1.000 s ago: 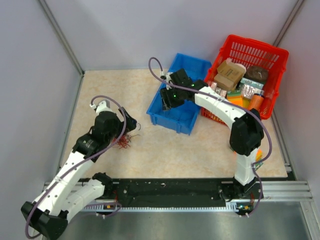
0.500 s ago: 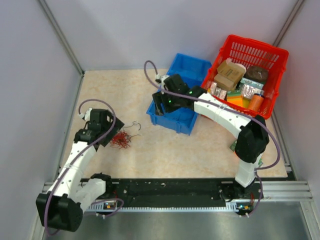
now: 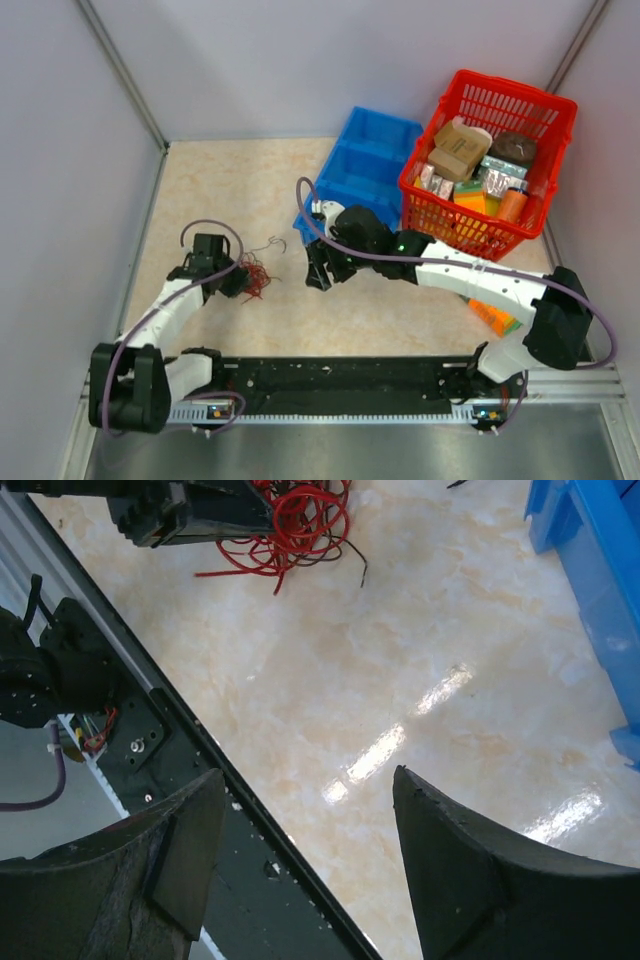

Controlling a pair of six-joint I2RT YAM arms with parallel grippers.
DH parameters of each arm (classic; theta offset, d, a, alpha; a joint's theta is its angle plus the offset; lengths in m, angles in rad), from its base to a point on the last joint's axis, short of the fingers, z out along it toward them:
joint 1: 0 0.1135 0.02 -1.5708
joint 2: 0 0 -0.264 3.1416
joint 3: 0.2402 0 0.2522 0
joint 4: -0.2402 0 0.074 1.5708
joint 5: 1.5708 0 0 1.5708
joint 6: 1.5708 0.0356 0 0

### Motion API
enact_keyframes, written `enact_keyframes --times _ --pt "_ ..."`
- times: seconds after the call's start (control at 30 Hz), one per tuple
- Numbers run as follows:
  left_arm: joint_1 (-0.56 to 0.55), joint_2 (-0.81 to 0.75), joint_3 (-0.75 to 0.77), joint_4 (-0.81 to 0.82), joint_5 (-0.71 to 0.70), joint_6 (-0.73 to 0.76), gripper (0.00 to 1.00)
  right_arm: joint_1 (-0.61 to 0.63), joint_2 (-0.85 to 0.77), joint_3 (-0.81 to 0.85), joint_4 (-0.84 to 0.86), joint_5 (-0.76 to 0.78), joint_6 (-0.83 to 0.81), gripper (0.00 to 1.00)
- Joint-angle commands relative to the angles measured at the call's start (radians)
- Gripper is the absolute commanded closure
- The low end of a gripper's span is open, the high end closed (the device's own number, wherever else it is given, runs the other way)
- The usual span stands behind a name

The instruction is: Untangle the cables

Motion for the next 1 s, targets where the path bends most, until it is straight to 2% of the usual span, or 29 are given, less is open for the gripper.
enact_keyframes --times 0.0,0.13,0.2,0.43,0.57,0.67,0.77,0.97 --pt "0.003 -0.204 -0.032 0.029 0.089 0.141 1.00 -0.002 -0.047 -0.036 0.107 -0.008 0.030 0.32" --pt "0.003 -0.416 -0.017 0.062 0.320 0.306 1.00 -0.005 -0.033 -0.024 0.123 -0.025 -0.001 0.31" --pt "0.003 -0.491 -0.011 0.117 0.434 0.323 1.00 -0.004 -0.018 -0.005 0.130 -0.043 -0.039 0.31" --pt "0.003 -0.473 0.147 0.049 0.679 0.425 1.00 -0.059 -0.053 -0.019 0.164 -0.097 -0.179 0.30" --pt "0.003 -0.482 0.234 0.039 0.728 0.462 1.00 -0.122 -0.154 -0.143 0.282 -0.195 -0.180 0.28" --pt "0.003 -0.479 0.285 0.039 0.768 0.476 1.00 -0.133 -0.194 -0.214 0.395 -0.175 -0.164 0.25" --pt "0.003 -0.473 0.336 0.004 0.770 0.501 1.00 -0.133 -0.196 -0.222 0.448 -0.138 -0.147 0.24" --pt "0.003 -0.477 0.351 -0.005 0.776 0.492 1.00 -0.131 -0.216 -0.261 0.613 -0.217 -0.076 0.24"
